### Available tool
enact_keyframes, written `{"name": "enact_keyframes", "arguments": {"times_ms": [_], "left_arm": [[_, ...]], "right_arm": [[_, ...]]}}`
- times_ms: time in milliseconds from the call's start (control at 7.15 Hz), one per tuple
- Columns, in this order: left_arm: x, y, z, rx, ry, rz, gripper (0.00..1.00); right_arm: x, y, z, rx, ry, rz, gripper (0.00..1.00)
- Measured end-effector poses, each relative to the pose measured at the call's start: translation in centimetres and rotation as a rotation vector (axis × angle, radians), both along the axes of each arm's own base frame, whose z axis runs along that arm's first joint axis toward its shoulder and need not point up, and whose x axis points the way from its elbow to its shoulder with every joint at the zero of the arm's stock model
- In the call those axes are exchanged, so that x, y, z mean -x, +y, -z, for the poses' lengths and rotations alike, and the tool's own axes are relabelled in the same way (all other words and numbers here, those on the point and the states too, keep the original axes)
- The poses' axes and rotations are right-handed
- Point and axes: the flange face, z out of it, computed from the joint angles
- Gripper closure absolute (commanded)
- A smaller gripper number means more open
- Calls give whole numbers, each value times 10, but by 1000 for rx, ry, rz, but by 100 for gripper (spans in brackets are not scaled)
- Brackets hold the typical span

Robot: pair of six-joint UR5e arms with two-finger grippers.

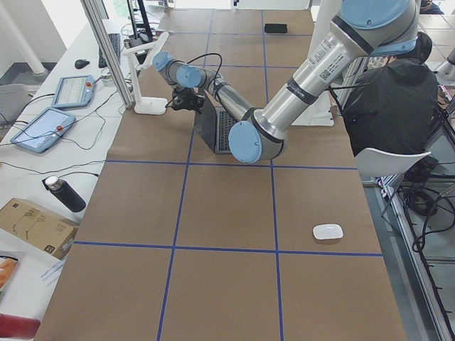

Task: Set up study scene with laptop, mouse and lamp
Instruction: 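Push the laptop farther from the robot with the left gripper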

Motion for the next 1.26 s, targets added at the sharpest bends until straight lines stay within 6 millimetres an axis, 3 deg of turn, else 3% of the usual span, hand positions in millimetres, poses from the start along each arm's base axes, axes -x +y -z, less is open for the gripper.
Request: {"name": "enact_keyframes", "arguments": {"times_ms": [840,1259], "left_arm": [[2,3,20,-39,24,6,0],[34,0,40,-144,11,57,0]], "right_arm": [[0,-1,-1,3,0,0,1],[1,-9,12,-30,1,4,1]]}}
